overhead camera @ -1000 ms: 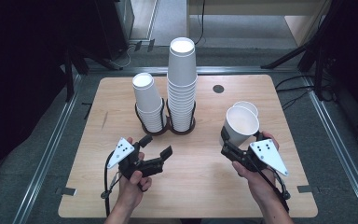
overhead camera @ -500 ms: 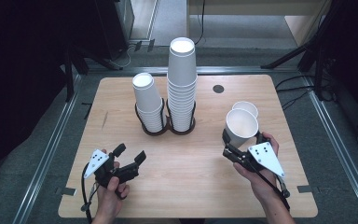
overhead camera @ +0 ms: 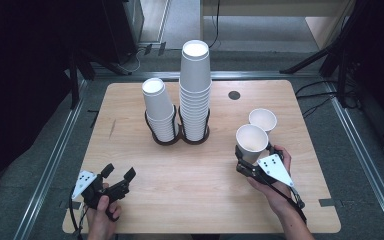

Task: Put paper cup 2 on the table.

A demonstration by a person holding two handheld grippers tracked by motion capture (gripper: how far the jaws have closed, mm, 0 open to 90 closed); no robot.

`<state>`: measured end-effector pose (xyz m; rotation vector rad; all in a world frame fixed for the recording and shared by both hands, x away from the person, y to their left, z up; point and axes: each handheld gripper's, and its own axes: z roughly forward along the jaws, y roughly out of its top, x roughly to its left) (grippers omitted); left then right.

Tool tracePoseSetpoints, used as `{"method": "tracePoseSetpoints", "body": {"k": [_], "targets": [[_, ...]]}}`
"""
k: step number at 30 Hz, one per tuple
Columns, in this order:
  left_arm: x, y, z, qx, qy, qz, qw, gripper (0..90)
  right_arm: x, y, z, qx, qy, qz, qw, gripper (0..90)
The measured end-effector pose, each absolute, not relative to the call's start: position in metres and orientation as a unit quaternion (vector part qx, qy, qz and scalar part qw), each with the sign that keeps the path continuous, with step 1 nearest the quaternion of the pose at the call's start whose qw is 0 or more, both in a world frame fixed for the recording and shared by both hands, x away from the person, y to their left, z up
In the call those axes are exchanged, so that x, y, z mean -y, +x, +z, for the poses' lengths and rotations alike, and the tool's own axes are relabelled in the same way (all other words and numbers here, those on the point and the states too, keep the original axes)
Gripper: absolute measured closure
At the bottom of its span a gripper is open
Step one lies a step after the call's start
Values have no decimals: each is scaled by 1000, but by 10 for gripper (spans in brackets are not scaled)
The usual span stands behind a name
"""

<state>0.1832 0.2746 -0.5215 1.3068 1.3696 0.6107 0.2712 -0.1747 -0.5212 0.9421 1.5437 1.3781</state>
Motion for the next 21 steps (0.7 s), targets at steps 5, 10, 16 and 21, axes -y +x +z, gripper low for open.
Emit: {"method": "tracePoseSetpoints", "body": {"k": [5, 10, 16, 21], "targets": [[-286, 184, -527, -590, 545, 276, 529, 84, 172, 275, -531, -635, 373, 541, 406, 155], [-295, 185, -531, -602, 539, 279, 519, 84, 172, 277, -536, -646, 375, 532, 398, 155], [-298, 186, -535, -610, 535, 281, 512, 84, 170, 279, -540, -670, 374, 517, 380, 154], [-297, 187, -536, -610, 539, 282, 508, 84, 168, 281, -542, -681, 371, 506, 377, 153]]}}
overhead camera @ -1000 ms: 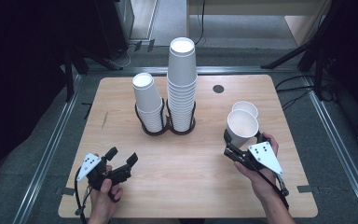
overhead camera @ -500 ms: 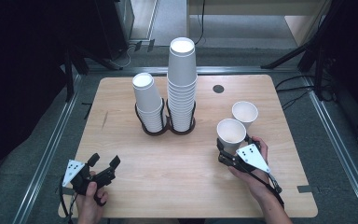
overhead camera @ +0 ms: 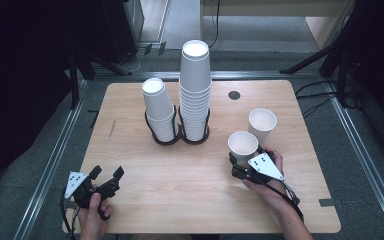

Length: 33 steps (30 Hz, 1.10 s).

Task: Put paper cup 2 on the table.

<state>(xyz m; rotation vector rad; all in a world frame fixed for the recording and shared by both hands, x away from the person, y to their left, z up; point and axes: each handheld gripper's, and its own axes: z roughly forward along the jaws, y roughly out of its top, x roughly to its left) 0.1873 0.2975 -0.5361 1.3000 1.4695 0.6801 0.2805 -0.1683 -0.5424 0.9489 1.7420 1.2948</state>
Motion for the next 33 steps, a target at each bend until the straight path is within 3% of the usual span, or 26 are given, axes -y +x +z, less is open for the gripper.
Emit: {"method": "tracePoseSetpoints", "body": {"k": [33], "targets": [[-299, 189, -540, -615, 543, 285, 495, 85, 178, 271, -543, -688, 402, 503, 334, 139]]}}
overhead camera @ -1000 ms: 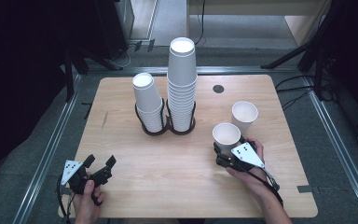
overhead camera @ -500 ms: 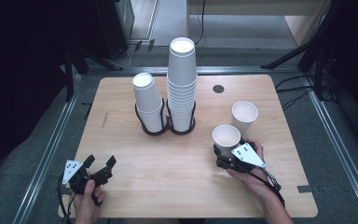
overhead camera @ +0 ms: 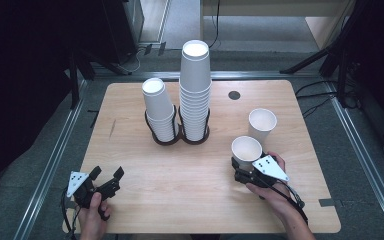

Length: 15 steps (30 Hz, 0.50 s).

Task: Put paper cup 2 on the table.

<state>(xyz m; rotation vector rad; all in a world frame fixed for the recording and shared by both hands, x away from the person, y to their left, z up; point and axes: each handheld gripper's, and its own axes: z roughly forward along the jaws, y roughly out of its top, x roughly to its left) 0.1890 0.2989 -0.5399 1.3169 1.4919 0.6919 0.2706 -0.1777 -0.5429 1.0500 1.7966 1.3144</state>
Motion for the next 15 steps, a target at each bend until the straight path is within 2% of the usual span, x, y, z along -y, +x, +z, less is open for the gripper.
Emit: {"method": "tracePoseSetpoints", "body": {"k": [8, 13, 15], "targets": [[-300, 189, -540, -617, 541, 287, 494, 85, 180, 269, -544, -698, 409, 490, 325, 135], [-300, 189, -540, -618, 541, 288, 493, 85, 181, 269, -545, -702, 413, 492, 307, 17], [-301, 189, -540, -618, 541, 287, 492, 86, 182, 268, -543, -702, 415, 491, 306, 10]]}}
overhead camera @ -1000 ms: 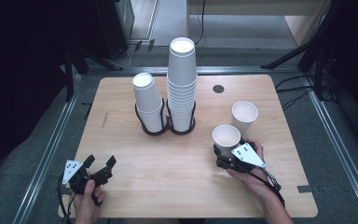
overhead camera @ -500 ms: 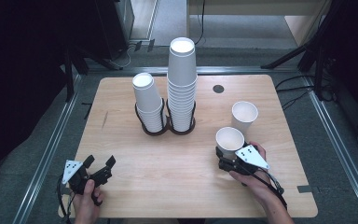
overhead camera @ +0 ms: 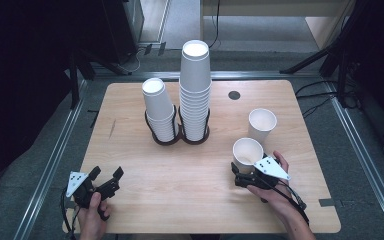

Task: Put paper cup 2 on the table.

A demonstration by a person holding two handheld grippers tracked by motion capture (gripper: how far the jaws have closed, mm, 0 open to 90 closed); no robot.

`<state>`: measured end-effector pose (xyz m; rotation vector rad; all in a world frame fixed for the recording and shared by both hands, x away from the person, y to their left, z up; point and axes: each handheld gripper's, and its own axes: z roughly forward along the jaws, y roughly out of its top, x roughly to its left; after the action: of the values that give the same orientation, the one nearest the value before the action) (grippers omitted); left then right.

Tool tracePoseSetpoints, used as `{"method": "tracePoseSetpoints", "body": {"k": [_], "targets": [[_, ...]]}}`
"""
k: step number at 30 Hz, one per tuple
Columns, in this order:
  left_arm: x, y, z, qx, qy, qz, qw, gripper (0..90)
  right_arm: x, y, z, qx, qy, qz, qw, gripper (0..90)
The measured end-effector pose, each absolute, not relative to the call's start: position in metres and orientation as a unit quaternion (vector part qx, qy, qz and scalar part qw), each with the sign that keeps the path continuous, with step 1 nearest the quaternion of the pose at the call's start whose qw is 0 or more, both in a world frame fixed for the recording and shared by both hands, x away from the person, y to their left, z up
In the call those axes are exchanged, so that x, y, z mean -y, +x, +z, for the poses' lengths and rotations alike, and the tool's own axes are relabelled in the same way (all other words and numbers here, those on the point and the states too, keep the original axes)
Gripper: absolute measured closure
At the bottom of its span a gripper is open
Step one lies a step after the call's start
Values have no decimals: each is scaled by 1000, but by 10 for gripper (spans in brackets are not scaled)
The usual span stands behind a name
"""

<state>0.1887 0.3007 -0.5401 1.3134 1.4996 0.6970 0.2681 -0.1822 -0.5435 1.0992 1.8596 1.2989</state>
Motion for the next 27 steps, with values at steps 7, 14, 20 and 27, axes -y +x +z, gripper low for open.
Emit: {"method": "tracePoseSetpoints", "body": {"k": [7, 14, 20, 27], "targets": [[-303, 189, -541, -622, 538, 287, 492, 86, 191, 262, -540, -704, 413, 494, 301, 0], [-304, 189, -541, -624, 538, 286, 489, 86, 199, 255, -539, -711, 404, 488, 305, 0], [-305, 190, -542, -627, 537, 287, 485, 90, 208, 250, -537, -709, 408, 485, 308, 0], [-306, 190, -543, -627, 539, 287, 483, 89, 226, 244, -536, -704, 415, 479, 319, 0]]}}
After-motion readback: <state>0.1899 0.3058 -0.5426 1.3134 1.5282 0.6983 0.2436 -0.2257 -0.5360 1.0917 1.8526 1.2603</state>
